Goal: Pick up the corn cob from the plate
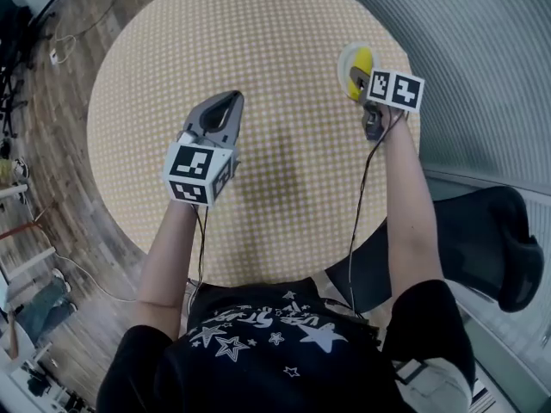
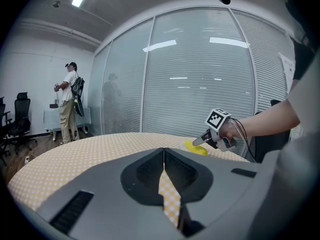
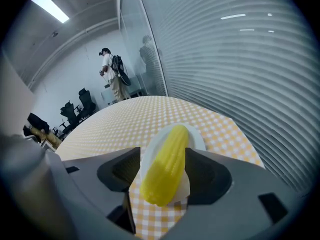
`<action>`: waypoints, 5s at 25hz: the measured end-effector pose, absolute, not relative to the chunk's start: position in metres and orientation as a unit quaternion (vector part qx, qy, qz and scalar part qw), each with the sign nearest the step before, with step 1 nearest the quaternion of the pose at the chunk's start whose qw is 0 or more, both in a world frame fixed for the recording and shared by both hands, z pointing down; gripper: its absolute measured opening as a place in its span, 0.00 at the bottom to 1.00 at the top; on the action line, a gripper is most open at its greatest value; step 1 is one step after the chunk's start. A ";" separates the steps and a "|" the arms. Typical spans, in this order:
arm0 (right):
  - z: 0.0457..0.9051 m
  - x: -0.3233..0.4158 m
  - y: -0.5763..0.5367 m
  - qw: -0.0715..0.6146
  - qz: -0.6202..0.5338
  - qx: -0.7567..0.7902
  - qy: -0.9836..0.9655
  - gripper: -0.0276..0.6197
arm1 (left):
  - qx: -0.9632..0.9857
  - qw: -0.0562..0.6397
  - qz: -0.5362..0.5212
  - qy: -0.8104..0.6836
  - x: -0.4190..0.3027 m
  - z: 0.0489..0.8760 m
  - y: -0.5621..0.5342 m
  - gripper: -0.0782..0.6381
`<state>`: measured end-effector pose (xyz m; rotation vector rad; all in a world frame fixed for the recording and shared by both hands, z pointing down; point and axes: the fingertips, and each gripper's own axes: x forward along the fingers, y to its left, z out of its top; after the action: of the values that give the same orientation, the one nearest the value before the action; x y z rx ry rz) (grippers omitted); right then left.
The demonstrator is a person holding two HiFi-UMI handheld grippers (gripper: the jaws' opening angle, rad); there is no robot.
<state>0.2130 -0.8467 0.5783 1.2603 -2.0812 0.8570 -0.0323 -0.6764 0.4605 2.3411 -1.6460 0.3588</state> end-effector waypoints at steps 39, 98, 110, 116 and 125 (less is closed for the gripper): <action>0.616 0.225 -0.874 0.342 0.292 0.483 -0.751 0.44 | 0.794 0.146 0.135 -0.574 -0.033 0.485 -0.673 0.12; 0.398 0.102 -0.298 0.000 0.290 0.479 -0.829 0.44 | 0.892 0.072 0.079 -0.440 -0.091 0.411 -0.293 0.12; 0.386 0.134 -0.254 -0.025 0.273 0.491 -0.827 0.44 | 0.901 0.068 0.082 -0.421 -0.061 0.404 -0.268 0.12; 0.386 0.152 -0.204 -0.041 0.285 0.490 -0.823 0.44 | 0.904 0.071 0.086 -0.413 -0.032 0.402 -0.228 0.12; 0.378 0.151 -0.139 -0.044 0.283 0.472 -0.834 0.44 | 0.906 0.066 0.082 -0.410 -0.011 0.391 -0.157 0.12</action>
<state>0.1511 -0.1394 0.3778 1.5258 -2.6968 0.9141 -0.0108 -0.1570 0.3907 2.7321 -1.2379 0.2475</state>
